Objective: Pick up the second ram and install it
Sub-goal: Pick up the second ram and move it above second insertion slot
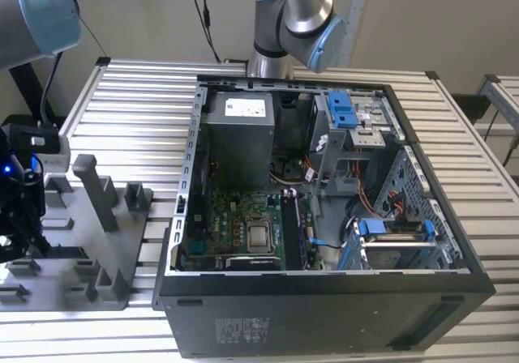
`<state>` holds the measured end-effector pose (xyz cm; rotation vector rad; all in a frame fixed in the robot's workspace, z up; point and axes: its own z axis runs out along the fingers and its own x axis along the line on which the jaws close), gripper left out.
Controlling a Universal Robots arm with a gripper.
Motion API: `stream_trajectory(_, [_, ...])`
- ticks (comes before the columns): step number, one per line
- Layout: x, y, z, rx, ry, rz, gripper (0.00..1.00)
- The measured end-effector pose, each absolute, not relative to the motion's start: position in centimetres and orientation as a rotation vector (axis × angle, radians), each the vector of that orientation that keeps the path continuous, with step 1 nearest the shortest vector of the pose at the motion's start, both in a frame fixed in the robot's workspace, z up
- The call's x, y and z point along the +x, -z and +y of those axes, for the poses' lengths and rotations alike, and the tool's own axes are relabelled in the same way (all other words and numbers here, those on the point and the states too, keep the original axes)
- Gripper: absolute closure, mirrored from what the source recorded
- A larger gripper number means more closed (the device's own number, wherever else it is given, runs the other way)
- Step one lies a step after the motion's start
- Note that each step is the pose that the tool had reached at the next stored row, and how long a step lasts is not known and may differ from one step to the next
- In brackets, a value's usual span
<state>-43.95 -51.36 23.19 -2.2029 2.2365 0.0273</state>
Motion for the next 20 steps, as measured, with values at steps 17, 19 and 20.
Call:
stream_trajectory(17, [-44.0,-24.7,-51.3,-2.204,-0.025,2.238,0.86])
stream_trajectory(19, [-44.0,-25.2,-51.3,-2.204,-0.025,2.238,0.86])
stream_trajectory(20, [-43.9,-25.5,-51.3,-2.204,-0.024,2.238,0.86])
